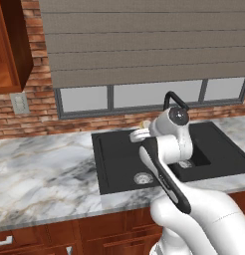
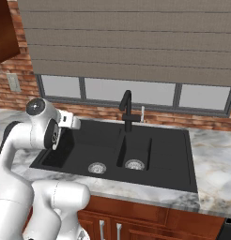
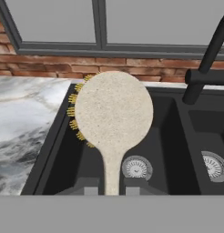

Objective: Pick up the sponge and dish brush from the sink, and place them back in the cabinet, and close the cabinet door.

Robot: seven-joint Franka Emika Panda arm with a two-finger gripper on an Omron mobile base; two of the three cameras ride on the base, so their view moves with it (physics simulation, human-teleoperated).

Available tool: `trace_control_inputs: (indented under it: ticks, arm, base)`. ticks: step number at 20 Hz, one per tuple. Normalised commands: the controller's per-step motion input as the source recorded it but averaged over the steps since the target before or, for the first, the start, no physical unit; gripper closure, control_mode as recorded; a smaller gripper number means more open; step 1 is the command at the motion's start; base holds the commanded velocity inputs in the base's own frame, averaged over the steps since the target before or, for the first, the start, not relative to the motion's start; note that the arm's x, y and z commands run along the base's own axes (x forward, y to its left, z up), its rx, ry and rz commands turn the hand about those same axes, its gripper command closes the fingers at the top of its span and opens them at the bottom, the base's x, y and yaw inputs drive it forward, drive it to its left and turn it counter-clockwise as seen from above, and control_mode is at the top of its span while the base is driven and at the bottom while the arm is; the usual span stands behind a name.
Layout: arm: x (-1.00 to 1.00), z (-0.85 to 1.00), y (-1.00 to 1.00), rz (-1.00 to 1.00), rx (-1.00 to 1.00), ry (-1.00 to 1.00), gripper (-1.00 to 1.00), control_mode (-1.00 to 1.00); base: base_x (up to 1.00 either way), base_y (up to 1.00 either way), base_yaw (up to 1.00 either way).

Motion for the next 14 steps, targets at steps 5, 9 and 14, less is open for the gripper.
trace_control_inputs:
  ticks: [5, 9, 14]
  arm:
    - [-0.30, 0.34, -0.17, 0.00, 0.00, 0.00, 1.00, -1.00]
    - [-0.28, 0.32, -0.17, 0.00, 0.00, 0.00, 1.00, -1.00]
    - [-0.29, 0.28, -0.05, 0.00, 0.00, 0.00, 1.00, -1.00]
  base:
    - [0.00, 0.00, 0.00]
    - [0.00, 0.00, 0.00]
    - [0.00, 0.00, 0.00]
